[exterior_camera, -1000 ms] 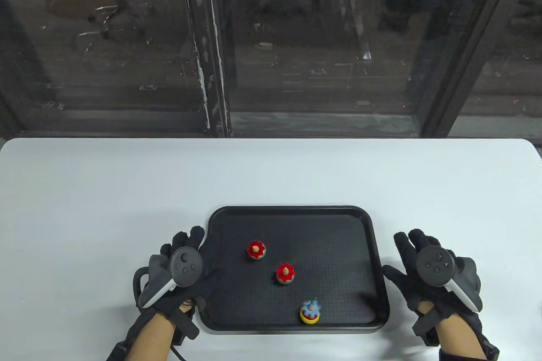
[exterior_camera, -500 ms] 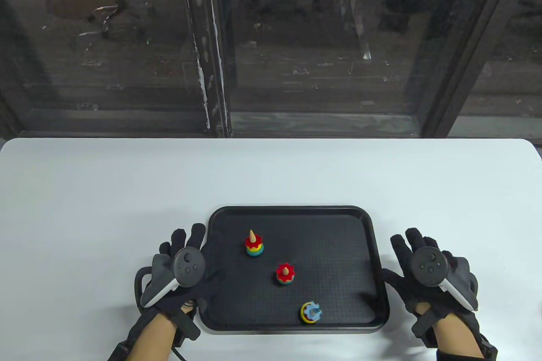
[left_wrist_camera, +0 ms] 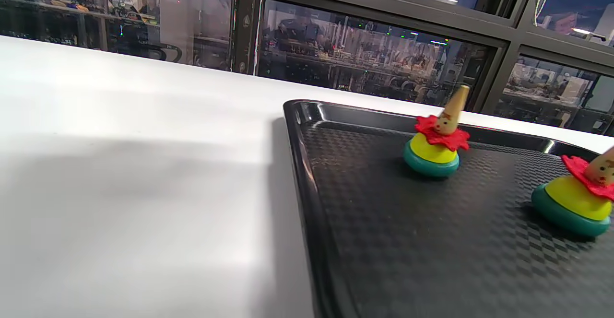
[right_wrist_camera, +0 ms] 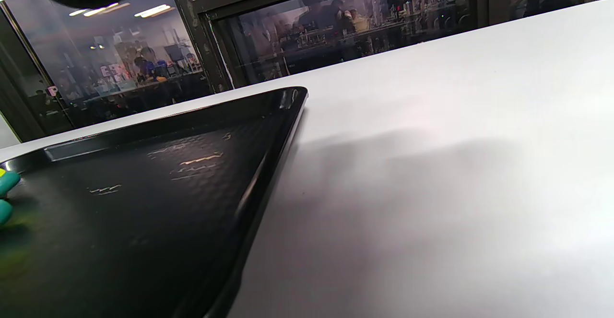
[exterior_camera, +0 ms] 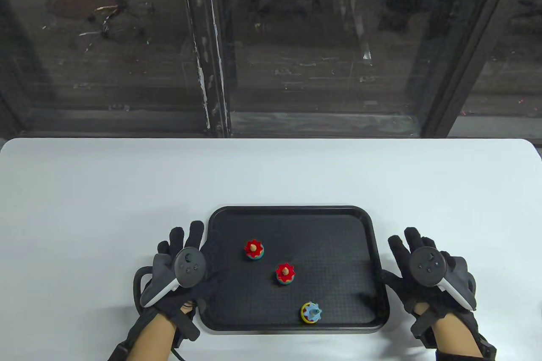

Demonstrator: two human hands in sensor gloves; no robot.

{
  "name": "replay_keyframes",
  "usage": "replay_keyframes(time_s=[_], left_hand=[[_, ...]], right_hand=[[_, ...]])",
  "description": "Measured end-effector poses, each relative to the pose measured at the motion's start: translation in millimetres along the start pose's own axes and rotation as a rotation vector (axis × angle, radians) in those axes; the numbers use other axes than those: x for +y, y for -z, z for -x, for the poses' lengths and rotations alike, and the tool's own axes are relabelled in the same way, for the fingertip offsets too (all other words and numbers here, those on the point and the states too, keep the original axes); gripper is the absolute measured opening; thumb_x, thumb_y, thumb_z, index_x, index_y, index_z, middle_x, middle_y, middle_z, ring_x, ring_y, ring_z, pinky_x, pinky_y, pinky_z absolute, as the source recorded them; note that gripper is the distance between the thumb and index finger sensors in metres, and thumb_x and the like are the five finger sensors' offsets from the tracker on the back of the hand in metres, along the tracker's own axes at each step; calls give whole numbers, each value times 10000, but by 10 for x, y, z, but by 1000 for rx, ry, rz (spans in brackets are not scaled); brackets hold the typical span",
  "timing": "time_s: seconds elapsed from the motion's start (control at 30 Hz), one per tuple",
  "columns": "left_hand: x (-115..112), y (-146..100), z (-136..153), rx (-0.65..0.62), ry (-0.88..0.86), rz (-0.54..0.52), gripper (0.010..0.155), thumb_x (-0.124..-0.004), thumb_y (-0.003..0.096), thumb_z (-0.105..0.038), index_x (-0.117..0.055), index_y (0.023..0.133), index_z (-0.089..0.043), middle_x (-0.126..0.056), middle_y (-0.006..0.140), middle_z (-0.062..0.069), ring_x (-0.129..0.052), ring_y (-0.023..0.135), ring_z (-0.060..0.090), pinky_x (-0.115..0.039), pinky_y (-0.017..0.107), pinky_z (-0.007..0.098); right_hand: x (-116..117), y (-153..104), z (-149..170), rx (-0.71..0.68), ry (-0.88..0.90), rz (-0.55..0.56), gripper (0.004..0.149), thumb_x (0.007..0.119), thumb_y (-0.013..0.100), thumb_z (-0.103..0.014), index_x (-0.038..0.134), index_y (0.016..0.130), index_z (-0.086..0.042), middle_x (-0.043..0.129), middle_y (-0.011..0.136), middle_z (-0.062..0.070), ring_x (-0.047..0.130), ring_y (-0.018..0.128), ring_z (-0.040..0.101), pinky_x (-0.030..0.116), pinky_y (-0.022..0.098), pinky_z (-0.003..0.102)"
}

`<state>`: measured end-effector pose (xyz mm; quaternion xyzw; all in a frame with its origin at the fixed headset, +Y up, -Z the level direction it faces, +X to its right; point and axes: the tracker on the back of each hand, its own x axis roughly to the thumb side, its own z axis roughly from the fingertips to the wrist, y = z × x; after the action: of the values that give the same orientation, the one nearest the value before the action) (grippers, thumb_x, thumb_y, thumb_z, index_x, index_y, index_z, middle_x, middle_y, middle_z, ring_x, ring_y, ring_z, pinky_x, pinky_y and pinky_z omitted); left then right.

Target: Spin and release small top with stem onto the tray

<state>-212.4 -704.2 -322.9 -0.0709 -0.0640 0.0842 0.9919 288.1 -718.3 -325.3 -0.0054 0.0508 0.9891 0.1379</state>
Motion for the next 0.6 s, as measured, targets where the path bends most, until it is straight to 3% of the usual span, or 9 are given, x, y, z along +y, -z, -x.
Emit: replay_keyframes(time_s=[0.6], left_hand=[[-26, 7, -20, -5, 6, 19, 857, -507, 337, -801, -232, 1106, -541, -47, 1288, -94, -65, 1187, 384, -191, 833, 644]], right_hand=[[-3, -7, -11, -14, 8, 14, 832, 572, 394, -720, 267, 1097, -395, 107, 1175, 41, 220, 1091, 449, 272, 711, 698]])
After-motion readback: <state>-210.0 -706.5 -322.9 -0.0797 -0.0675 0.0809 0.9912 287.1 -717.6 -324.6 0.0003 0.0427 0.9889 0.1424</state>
